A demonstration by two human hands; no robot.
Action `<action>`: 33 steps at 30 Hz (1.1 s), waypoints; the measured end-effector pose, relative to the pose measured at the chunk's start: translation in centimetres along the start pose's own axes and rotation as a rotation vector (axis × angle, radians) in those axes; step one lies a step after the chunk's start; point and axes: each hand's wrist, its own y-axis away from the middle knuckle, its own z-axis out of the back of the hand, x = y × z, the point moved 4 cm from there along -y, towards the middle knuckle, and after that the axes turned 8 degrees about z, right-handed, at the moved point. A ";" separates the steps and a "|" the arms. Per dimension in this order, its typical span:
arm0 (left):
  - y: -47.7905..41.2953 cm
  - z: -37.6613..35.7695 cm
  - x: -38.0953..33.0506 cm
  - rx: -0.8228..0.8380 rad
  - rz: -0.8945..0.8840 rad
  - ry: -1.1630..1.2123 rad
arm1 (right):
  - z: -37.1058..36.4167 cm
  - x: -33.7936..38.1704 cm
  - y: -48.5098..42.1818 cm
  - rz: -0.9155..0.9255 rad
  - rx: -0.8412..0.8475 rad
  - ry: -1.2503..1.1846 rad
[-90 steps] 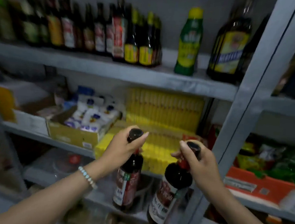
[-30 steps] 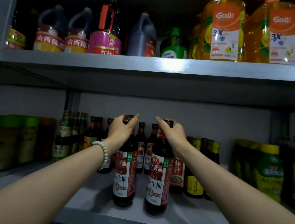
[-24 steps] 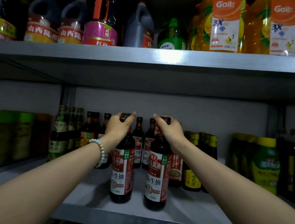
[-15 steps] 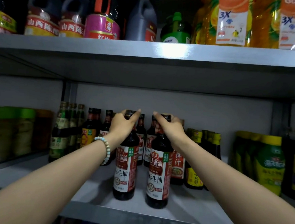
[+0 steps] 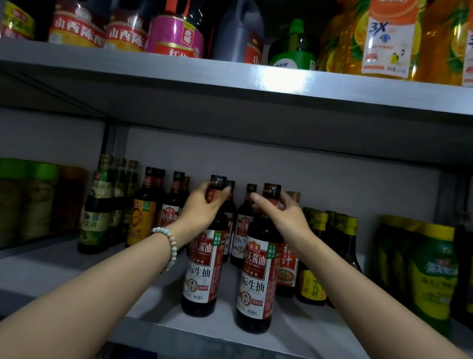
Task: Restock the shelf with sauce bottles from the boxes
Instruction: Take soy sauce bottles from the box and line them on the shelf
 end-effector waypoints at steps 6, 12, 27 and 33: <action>2.6 1.8 4.2 0.336 0.213 -0.117 | 0.3 -2.5 6.0 -0.014 0.163 0.215; 4.0 2.2 7.7 0.587 0.346 -0.125 | 0.5 -4.0 5.7 -0.088 0.166 0.206; 4.1 1.0 8.2 0.500 0.164 -0.200 | 0.5 -6.4 6.0 -0.227 0.418 0.145; 2.7 1.0 10.1 0.371 0.238 -0.204 | -1.4 -8.5 4.8 -0.210 0.271 0.195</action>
